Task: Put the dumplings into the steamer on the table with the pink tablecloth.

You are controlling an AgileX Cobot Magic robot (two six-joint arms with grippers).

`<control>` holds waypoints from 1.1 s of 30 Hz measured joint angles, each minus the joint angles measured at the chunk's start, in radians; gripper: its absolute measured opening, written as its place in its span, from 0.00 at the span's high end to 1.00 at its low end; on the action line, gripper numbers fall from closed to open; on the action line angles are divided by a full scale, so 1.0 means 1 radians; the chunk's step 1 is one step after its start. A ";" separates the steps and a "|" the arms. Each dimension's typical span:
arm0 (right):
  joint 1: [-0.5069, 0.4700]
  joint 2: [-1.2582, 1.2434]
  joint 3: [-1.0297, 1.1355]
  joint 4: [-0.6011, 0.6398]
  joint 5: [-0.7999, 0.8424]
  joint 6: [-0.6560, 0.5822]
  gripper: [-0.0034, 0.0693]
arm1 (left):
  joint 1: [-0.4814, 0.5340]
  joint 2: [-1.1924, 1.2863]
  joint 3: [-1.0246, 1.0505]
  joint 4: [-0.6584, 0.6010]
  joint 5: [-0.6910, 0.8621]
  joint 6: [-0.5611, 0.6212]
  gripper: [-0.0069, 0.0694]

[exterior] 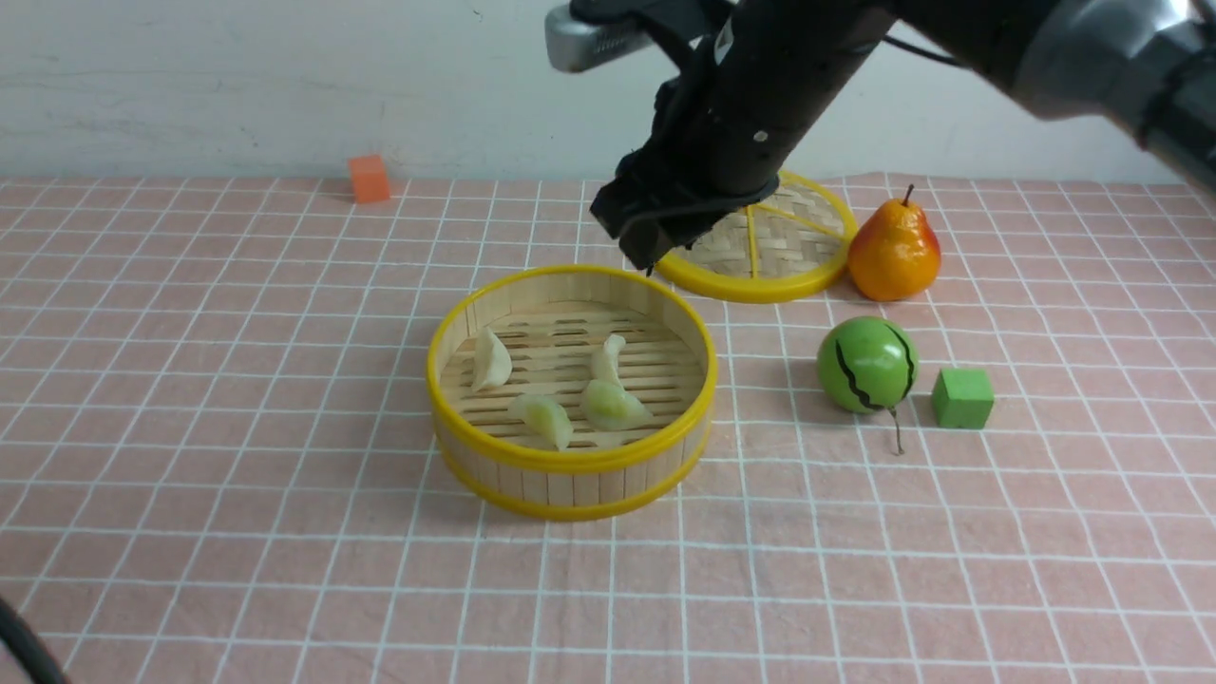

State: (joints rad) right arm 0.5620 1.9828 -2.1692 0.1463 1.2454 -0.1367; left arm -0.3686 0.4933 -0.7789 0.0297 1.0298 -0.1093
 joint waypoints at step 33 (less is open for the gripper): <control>-0.001 -1.356 1.389 0.084 -0.880 -0.001 0.97 | 0.000 -0.413 0.421 0.005 -0.366 -0.205 0.79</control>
State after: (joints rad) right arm 0.5611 0.6270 -0.7800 0.2299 0.3652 -0.1376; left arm -0.3686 0.0804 -0.3583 0.0343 0.6642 -0.3147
